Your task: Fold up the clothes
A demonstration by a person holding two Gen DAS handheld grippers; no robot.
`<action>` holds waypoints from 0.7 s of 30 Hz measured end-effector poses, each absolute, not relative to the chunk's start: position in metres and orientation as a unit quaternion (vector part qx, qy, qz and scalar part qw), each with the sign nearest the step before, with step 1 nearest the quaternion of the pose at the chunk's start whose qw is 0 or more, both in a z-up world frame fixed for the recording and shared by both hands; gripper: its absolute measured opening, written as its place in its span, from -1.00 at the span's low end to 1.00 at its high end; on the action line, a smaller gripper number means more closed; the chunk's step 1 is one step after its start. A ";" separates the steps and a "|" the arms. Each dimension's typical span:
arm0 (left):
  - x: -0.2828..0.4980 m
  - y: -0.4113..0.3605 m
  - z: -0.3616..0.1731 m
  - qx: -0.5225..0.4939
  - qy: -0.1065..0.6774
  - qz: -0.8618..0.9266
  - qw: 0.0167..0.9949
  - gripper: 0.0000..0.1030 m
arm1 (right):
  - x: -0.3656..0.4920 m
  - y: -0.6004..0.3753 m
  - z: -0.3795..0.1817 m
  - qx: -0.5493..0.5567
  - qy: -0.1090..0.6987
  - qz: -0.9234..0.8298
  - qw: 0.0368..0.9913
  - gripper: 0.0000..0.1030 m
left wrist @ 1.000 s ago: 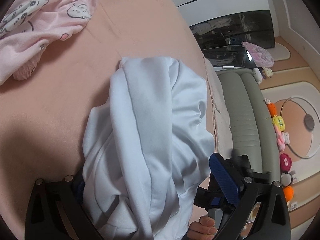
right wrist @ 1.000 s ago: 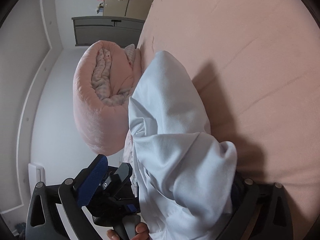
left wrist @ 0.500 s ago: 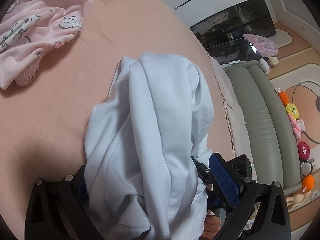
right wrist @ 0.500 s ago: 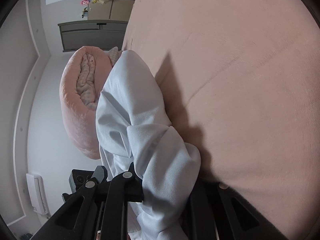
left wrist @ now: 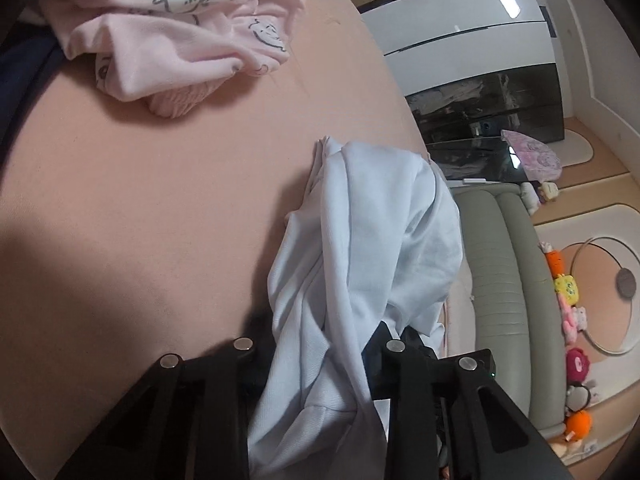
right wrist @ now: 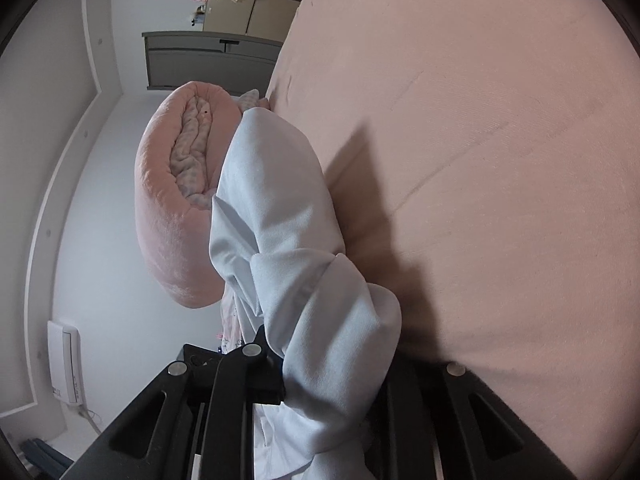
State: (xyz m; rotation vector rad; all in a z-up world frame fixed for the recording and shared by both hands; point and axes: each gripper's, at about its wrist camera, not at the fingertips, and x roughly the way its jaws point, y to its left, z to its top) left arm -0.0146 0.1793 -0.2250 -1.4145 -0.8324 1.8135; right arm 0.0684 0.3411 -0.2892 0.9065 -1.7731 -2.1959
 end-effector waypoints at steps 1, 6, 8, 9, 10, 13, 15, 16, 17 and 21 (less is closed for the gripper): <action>-0.013 0.180 -0.224 -0.538 -0.319 0.701 0.342 -0.49 | 0.070 0.342 -0.290 0.305 -0.598 -0.736 0.087 -0.67; -0.005 0.181 -0.218 -0.513 -0.308 0.724 0.345 -0.50 | 0.067 0.340 -0.286 0.312 -0.596 -0.736 0.076 -0.67; -0.005 0.179 -0.218 -0.510 -0.325 0.721 0.338 -0.54 | 0.066 0.342 -0.287 0.320 -0.609 -0.722 0.075 -0.67; -0.004 0.179 -0.218 -0.508 -0.331 0.721 0.335 -0.54 | 0.066 0.342 -0.286 0.321 -0.610 -0.721 0.072 -0.67; -0.003 0.179 -0.217 -0.504 -0.337 0.722 0.333 -0.54 | 0.067 0.341 -0.286 0.321 -0.609 -0.722 0.067 -0.67; 0.001 0.178 -0.219 -0.493 -0.359 0.722 0.326 -0.54 | 0.065 0.338 -0.278 0.330 -0.594 -0.731 0.049 -0.66; 0.002 0.176 -0.219 -0.490 -0.370 0.720 0.324 -0.54 | 0.063 0.335 -0.272 0.334 -0.580 -0.741 0.042 -0.65; 0.002 0.176 -0.219 -0.488 -0.372 0.720 0.323 -0.54 | 0.062 0.333 -0.270 0.334 -0.574 -0.747 0.039 -0.65; 0.002 0.177 -0.217 -0.488 -0.368 0.722 0.323 -0.54 | 0.062 0.331 -0.267 0.334 -0.567 -0.752 0.037 -0.65; 0.005 0.181 -0.208 -0.484 -0.363 0.724 0.331 -0.54 | 0.058 0.325 -0.256 0.336 -0.540 -0.771 0.029 -0.65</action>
